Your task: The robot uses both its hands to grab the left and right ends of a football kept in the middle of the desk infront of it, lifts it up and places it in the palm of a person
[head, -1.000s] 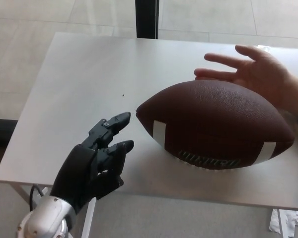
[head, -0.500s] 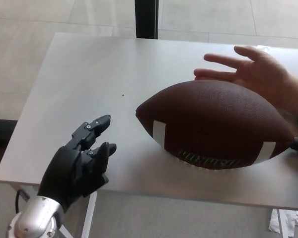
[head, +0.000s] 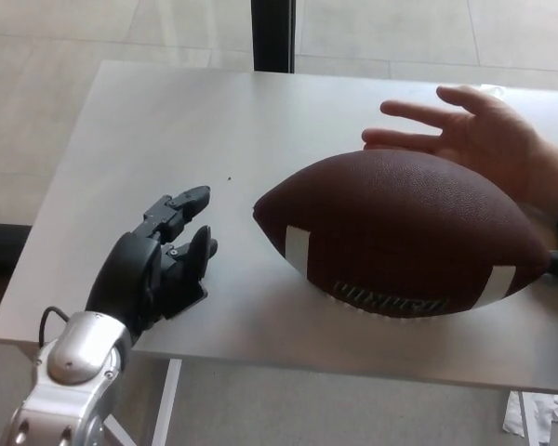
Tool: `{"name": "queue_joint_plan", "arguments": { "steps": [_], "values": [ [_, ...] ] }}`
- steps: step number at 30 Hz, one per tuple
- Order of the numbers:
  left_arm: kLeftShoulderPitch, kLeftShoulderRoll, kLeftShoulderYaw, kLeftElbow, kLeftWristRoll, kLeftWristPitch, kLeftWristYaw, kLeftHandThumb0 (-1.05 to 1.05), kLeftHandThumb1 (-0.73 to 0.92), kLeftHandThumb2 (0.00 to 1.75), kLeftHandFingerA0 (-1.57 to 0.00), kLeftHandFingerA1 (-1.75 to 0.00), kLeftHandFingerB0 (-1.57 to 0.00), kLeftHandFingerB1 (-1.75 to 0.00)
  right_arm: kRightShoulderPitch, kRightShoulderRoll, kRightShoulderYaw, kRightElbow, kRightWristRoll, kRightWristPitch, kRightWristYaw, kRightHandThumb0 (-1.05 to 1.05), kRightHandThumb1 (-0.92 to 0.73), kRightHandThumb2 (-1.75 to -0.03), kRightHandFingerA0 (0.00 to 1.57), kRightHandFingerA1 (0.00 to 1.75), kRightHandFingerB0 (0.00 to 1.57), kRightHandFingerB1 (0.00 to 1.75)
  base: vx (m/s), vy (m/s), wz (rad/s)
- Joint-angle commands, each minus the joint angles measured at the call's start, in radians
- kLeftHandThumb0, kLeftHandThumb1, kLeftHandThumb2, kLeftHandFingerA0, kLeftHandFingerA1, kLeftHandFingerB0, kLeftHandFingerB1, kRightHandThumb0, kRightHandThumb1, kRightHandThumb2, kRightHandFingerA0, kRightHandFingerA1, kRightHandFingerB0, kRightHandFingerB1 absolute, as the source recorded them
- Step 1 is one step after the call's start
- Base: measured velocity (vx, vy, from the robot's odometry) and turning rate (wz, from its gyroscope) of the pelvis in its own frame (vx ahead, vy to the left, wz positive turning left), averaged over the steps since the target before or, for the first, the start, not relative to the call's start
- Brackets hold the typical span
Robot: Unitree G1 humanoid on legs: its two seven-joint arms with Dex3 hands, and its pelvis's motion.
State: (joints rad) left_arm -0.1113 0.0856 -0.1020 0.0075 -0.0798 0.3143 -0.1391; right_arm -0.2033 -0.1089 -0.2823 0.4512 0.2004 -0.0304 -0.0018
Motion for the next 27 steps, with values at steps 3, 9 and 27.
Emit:
{"name": "queue_joint_plan", "arguments": {
  "steps": [3,9,27],
  "values": [
    [-0.072,-0.003,0.003,0.099,0.014,0.035,-0.001,-0.84,0.92,0.88,-0.21,-0.51,-0.07,-0.29,-0.014,-0.013,-0.029,0.053,0.005,-0.004,-0.023,-1.05,-0.85,-0.80,0.47,1.32,0.28,1.06,0.00,0.000,0.00],
    [-0.151,-0.111,0.044,0.217,-0.023,0.032,0.046,-0.80,0.90,1.23,-0.15,-0.53,-0.04,-0.28,0.014,0.027,-0.007,0.007,0.013,0.007,-0.013,-1.05,-0.82,-0.79,0.48,1.30,0.31,1.07,0.00,0.000,0.00],
    [-0.138,-0.203,0.028,0.344,0.003,-0.041,0.061,-0.93,0.92,1.00,-0.18,-0.54,-0.03,-0.22,0.086,0.115,0.009,-0.073,0.018,-0.019,-0.039,-1.05,-0.84,-0.79,0.65,1.21,0.33,1.09,0.00,0.000,0.00]
  ]
}}
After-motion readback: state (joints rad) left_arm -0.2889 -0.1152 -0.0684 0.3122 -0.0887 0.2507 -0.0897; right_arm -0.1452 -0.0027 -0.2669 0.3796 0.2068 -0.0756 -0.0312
